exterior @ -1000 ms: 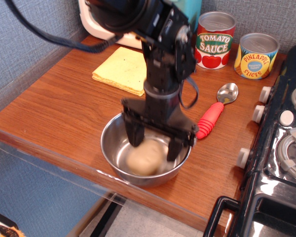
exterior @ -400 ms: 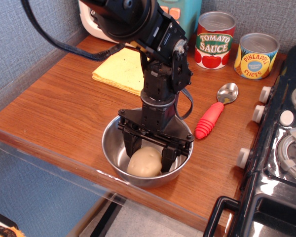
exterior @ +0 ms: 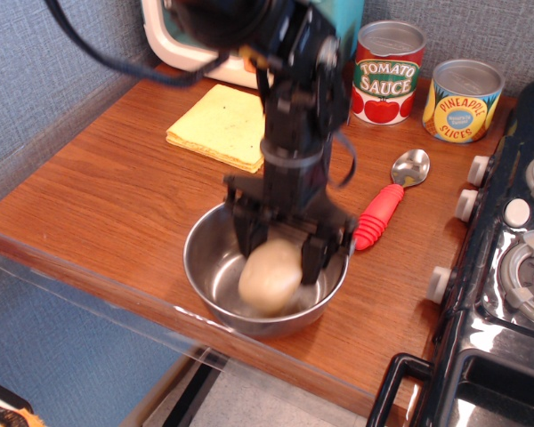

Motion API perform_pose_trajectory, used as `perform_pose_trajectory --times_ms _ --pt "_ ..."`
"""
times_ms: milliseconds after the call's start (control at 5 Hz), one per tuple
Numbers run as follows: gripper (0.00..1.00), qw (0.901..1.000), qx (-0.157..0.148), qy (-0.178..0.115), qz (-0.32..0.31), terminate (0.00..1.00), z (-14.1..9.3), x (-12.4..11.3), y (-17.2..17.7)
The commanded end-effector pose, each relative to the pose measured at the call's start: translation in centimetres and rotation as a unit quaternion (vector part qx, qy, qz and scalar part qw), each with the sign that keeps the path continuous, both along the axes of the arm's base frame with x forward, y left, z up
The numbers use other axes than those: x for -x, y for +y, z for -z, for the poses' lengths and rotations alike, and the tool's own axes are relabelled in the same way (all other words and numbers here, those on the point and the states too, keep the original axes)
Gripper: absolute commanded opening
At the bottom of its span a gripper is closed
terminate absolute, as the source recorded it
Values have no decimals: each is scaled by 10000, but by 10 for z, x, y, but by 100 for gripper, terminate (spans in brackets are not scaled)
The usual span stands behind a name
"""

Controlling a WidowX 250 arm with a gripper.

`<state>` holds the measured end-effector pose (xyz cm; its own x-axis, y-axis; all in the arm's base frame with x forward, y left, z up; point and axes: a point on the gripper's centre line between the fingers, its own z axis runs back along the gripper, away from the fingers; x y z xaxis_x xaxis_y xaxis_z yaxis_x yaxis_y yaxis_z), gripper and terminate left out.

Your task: Put the potato on the yellow cloth

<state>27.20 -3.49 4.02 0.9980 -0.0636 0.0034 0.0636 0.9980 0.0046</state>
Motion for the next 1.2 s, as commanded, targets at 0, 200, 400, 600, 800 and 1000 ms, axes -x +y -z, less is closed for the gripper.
perform_pose_trajectory --times_ms 0,200,400,600,800,1000 --pt "0 9895 494 -1358 -4 0 -99 -73 21" --pt "0 9892 225 -1422 -278 0 -97 -108 64" --pt "0 9904 -56 -1279 -514 0 -83 -130 103" --pt "0 9887 -277 -1274 -743 0 -72 -138 125" --pt "0 9882 -378 -1260 -781 0 -66 -147 133" --pt "0 9874 -471 -1266 -823 0 -63 -155 141"
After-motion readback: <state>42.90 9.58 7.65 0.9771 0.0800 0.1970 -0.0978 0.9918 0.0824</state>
